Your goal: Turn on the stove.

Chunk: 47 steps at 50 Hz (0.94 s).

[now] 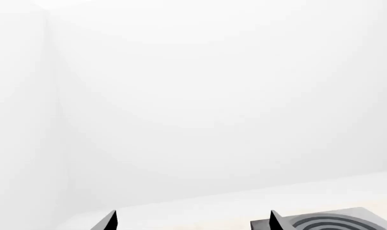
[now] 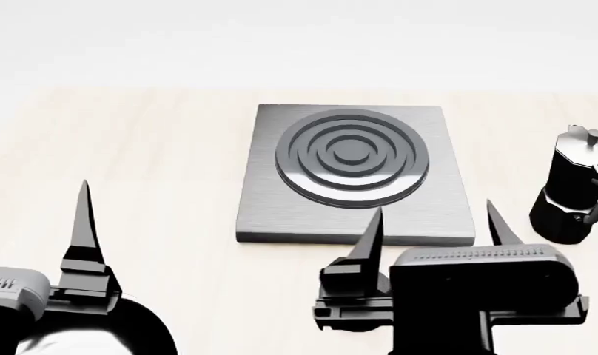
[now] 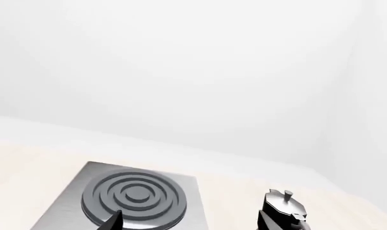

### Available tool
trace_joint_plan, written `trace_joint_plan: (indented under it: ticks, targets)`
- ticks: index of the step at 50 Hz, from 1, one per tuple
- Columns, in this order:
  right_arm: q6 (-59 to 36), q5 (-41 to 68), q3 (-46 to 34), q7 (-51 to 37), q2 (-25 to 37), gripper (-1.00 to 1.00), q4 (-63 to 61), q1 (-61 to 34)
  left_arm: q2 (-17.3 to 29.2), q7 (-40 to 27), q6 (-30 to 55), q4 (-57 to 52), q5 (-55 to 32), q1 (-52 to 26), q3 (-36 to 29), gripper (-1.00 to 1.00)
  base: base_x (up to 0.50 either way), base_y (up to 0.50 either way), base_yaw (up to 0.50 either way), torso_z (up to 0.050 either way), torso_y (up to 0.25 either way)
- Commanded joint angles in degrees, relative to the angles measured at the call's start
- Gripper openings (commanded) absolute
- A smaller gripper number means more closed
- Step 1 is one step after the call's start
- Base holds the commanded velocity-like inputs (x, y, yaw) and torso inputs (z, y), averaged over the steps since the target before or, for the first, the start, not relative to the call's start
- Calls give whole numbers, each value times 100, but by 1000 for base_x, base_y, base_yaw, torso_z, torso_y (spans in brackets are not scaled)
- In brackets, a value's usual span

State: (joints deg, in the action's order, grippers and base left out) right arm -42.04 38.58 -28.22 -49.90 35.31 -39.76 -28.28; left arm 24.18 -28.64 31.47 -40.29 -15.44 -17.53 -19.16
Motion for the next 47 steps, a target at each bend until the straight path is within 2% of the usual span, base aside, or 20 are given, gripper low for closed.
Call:
trace_joint_plan:
  ticks: [1,47]
  targets:
    - [-111,-29,-75,-50,39,100,-208,-87,6,-11,-9,23,-7,-9,-10,100,0,0,0,0,0]
    - [-716,180,-192,-361,134,100,-1074,-522,45,-106,90,-107,-77,-41,-9,100,0,0,0,0,0]
